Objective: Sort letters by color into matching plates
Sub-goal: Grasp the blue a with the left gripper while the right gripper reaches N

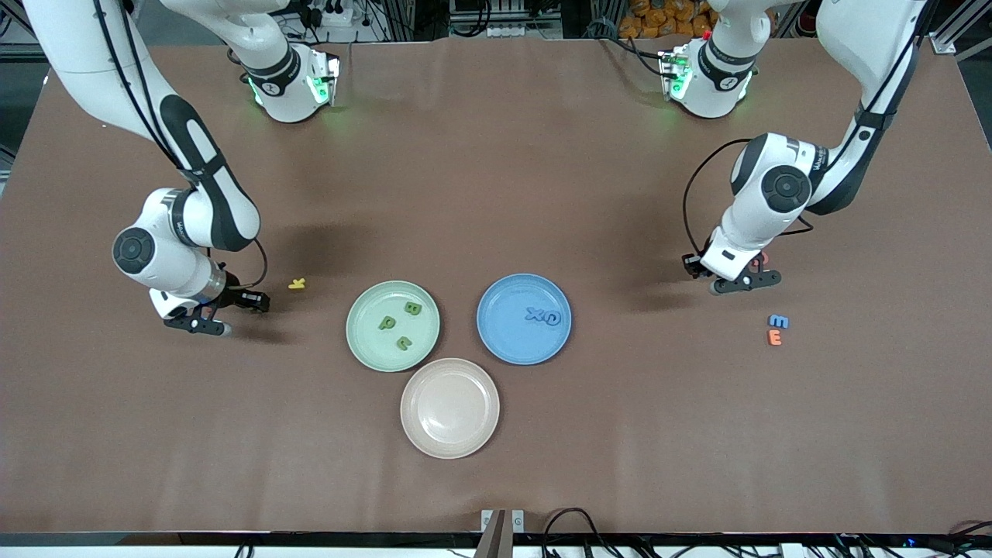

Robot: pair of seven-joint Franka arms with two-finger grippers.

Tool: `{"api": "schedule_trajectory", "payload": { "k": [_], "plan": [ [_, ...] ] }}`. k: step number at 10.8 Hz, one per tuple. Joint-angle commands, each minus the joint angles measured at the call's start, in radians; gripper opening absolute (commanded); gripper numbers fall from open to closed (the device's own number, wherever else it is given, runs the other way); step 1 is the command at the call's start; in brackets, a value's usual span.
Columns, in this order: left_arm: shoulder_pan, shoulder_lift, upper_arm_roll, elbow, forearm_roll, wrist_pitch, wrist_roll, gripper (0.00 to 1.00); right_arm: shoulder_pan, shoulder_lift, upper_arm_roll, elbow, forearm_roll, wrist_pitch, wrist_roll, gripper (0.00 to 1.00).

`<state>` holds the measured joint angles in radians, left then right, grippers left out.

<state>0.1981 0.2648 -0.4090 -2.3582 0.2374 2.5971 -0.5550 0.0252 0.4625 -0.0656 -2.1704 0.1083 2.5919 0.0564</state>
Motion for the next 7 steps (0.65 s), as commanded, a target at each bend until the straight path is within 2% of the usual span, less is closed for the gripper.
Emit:
{"api": "schedule_trajectory", "payload": {
  "k": [1,3,5,7],
  "plan": [
    [-0.009,0.004,-0.042,0.097,-0.006,-0.103,-0.095,0.00,-0.005,-0.038,0.010,-0.042,-0.012,0.010,0.002,0.33],
    [-0.014,0.036,-0.089,0.152,-0.007,-0.103,-0.196,0.00,-0.005,-0.038,0.010,-0.042,-0.012,0.010,0.002,0.28],
    [-0.066,0.068,-0.103,0.201,-0.007,-0.104,-0.290,0.00,-0.004,-0.038,0.010,-0.040,-0.013,0.008,-0.001,0.17],
    [-0.110,0.100,-0.103,0.249,-0.007,-0.104,-0.348,0.00,-0.001,-0.039,0.010,-0.034,-0.045,-0.001,-0.010,0.16]
  ]
}}
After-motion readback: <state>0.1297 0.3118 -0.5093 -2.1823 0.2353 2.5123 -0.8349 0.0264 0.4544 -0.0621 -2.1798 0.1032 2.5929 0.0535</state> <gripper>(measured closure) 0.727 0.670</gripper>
